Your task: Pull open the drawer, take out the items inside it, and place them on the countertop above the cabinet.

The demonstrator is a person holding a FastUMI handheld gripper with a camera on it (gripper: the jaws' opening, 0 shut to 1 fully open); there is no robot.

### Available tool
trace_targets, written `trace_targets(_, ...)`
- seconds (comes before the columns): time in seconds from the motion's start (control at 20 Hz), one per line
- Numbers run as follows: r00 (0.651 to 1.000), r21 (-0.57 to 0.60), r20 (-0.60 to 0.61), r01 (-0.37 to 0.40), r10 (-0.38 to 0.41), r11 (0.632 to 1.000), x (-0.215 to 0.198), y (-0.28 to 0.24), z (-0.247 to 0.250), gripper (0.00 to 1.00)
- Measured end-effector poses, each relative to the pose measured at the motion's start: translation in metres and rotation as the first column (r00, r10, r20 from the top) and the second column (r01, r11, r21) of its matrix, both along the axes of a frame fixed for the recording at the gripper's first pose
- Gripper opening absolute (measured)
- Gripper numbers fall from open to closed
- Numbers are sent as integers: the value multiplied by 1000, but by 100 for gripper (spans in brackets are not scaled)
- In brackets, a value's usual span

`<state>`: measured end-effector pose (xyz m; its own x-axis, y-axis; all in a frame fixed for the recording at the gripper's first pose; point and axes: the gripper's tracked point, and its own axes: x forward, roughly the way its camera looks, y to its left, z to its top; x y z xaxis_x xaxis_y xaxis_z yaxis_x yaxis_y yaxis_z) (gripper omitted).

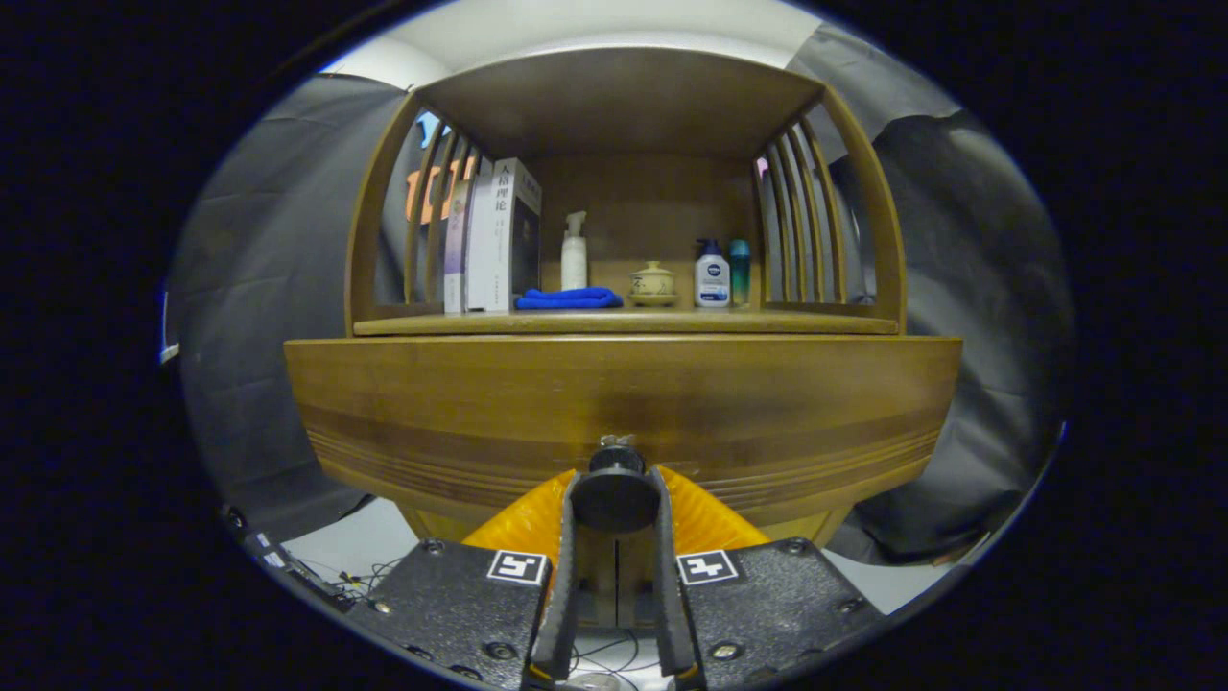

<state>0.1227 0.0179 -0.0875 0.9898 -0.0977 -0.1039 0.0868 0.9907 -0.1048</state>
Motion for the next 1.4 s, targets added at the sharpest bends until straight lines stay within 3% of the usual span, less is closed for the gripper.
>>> trace_targets(0.6, 1000, 24, -6, -14, 14, 1000, -76, 4, -16, 36)
trace_targets(1.25, 1000, 21, -9, -30, 30, 999, -94, 8, -19, 36)
trace_targets(1.4, 998, -9, -59, -29, 28, 1000, -102, 3, -26, 61)
